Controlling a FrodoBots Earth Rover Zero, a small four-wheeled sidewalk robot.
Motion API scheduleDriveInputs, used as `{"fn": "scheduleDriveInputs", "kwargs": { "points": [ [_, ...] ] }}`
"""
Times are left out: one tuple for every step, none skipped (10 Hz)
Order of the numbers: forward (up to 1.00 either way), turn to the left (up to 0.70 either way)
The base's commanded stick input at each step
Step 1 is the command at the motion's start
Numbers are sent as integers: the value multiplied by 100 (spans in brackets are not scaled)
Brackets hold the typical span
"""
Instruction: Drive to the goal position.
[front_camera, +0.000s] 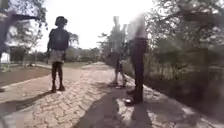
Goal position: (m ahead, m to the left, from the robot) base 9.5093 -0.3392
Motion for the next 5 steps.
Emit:
{"fn": "scheduleDriveInputs", "kwargs": {
  "points": [
    [85, 0],
    [85, 0],
    [85, 0],
    [85, 0],
    [85, 0]
  ]
}}
